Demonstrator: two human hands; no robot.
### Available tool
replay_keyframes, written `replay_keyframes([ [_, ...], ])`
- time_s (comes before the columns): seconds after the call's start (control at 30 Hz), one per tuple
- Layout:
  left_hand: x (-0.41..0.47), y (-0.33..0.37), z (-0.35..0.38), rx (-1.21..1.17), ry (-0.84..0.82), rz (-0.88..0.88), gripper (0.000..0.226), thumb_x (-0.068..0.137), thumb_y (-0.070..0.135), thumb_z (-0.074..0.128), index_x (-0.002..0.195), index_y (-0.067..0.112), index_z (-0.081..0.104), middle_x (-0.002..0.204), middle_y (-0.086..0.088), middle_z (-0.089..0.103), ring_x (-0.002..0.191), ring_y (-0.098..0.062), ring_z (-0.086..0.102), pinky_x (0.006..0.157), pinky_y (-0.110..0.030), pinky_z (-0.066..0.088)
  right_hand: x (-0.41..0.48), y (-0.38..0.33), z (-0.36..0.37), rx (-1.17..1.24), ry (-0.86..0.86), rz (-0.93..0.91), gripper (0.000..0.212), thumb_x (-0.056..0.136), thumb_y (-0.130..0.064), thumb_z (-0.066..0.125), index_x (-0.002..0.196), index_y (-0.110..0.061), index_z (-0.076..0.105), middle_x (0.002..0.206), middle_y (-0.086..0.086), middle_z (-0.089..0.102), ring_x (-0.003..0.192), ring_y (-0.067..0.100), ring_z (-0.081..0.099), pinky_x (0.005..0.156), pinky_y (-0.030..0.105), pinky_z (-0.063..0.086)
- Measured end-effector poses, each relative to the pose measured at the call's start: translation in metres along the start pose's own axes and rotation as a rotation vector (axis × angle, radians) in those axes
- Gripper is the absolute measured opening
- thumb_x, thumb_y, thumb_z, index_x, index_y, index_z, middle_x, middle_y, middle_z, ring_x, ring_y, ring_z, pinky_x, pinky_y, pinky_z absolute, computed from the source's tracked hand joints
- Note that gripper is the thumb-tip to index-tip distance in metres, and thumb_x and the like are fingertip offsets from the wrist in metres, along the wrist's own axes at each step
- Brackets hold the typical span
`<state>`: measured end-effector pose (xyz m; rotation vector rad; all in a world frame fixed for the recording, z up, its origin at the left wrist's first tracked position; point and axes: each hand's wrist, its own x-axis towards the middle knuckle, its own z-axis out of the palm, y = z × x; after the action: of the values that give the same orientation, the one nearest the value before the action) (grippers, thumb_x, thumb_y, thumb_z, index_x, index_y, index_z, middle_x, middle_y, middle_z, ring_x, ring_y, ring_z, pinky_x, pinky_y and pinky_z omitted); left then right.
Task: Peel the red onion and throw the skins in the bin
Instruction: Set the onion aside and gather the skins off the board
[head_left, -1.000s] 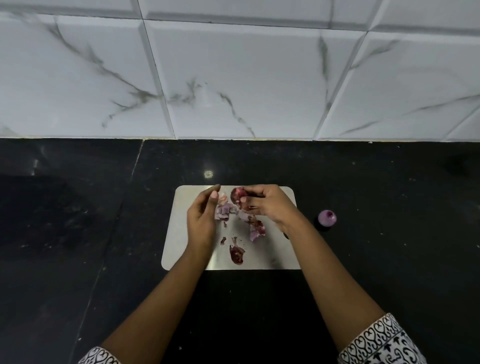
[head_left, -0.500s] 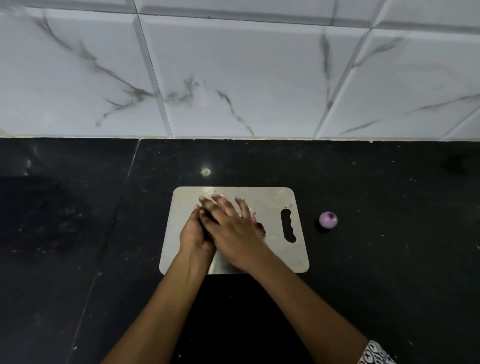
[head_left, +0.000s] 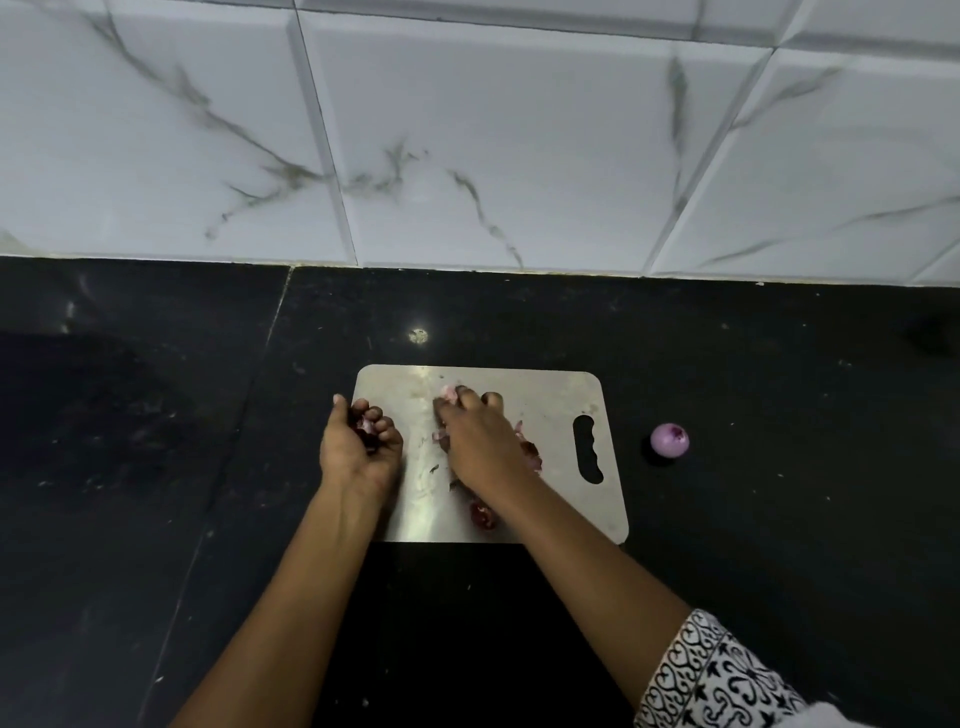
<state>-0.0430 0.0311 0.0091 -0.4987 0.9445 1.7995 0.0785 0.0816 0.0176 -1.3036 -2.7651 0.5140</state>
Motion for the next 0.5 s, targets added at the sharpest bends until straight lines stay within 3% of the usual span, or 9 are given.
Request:
replay_keyframes([
  [0.13,-0.001,-0.003,-0.001,0.027,0.005,0.003,0.042,0.096,0.041,0.041,0.062,0.018,0.046,0.043,0.004,0.045,0.036,-0.007,0.039,0.036,-0.012,0.030,-0.002,-0.008,0.015,-0.021,0.126,-0.088,0.031,0.092,-0.001,0.045,0.121,-0.006,0.056,0.124,0.010,0.057,0.109,0.028,0.045,0.075,0.036,0.051],
  [0.3,-0.005,-0.009,0.000,0.048,0.029,0.001,0.043,0.096,0.041,0.042,0.064,0.015,0.052,0.054,0.001,0.048,0.051,-0.010,0.041,0.040,-0.015,0.034,-0.014,0.014,0.014,-0.065,0.148,-0.233,0.028,0.091,-0.003,0.047,0.115,-0.007,0.061,0.112,0.009,0.064,0.102,0.024,0.052,0.077,0.035,0.053],
  [0.37,-0.009,-0.012,0.002,0.040,0.031,-0.003,0.041,0.096,0.038,0.043,0.066,0.014,0.055,0.062,0.000,0.048,0.054,-0.010,0.043,0.042,-0.016,0.038,-0.015,0.024,0.009,-0.039,0.170,-0.214,0.027,0.091,-0.006,0.050,0.113,-0.009,0.064,0.109,0.007,0.066,0.100,0.020,0.055,0.078,0.029,0.051],
  [0.43,-0.014,-0.017,0.007,0.009,0.020,-0.017,0.039,0.096,0.037,0.044,0.068,0.013,0.057,0.065,0.000,0.049,0.057,-0.010,0.046,0.049,-0.017,0.042,-0.013,0.033,-0.001,0.202,0.253,-0.027,0.024,0.089,-0.006,0.055,0.108,-0.011,0.067,0.105,0.003,0.069,0.093,0.012,0.059,0.074,0.013,0.048],
  [0.5,-0.019,-0.024,0.014,-0.002,0.010,-0.040,0.037,0.096,0.035,0.046,0.071,0.012,0.059,0.068,-0.002,0.052,0.062,-0.011,0.049,0.057,-0.019,0.044,-0.010,0.035,-0.019,0.741,0.271,0.245,0.020,0.086,-0.005,0.061,0.102,-0.012,0.070,0.100,-0.002,0.069,0.089,0.007,0.063,0.066,0.006,0.049],
])
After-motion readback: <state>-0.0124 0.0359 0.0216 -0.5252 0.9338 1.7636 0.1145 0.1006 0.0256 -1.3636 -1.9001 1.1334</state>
